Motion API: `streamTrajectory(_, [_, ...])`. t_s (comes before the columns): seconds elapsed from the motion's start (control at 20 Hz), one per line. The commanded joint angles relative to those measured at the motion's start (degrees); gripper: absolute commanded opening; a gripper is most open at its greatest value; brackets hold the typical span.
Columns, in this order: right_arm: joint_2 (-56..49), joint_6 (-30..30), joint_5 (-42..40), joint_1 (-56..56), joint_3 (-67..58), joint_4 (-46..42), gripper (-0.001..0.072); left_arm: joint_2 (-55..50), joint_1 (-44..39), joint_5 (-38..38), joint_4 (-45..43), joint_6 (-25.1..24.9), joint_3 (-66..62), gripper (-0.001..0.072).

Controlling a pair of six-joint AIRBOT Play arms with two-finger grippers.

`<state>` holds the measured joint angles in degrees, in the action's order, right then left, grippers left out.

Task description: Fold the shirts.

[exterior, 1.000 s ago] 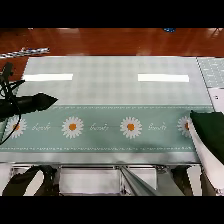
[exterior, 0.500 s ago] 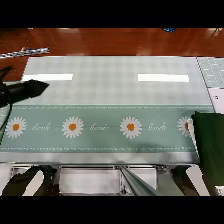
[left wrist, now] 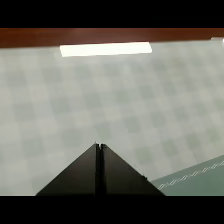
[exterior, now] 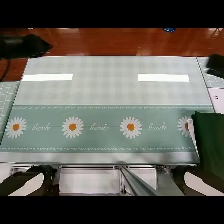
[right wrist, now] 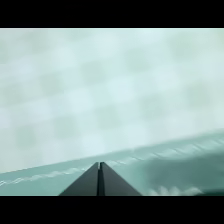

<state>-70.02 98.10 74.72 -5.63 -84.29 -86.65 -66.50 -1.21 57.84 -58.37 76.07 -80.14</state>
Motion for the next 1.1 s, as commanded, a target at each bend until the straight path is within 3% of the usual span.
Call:
streamTrajectory(0.0, [-8.7, 2.5, -3.5, 15.5, -2.1, -1.8, 0.0025, -8.9, -5.4, 6.3, -13.9, 8.8, -3.7, 0.0019])
streamTrajectory(0.25, [-16.2, 2.3, 3.5, 17.7, -2.1, -3.9, 0.0025, -13.5, -4.1, 15.3, -17.7, 9.7, -3.1, 0.0020])
streamTrajectory(1.05, [-16.4, 2.3, 3.5, 17.6, -2.1, -3.9, 0.0025, -13.9, -4.1, 15.0, -17.7, 9.7, -3.1, 0.0020])
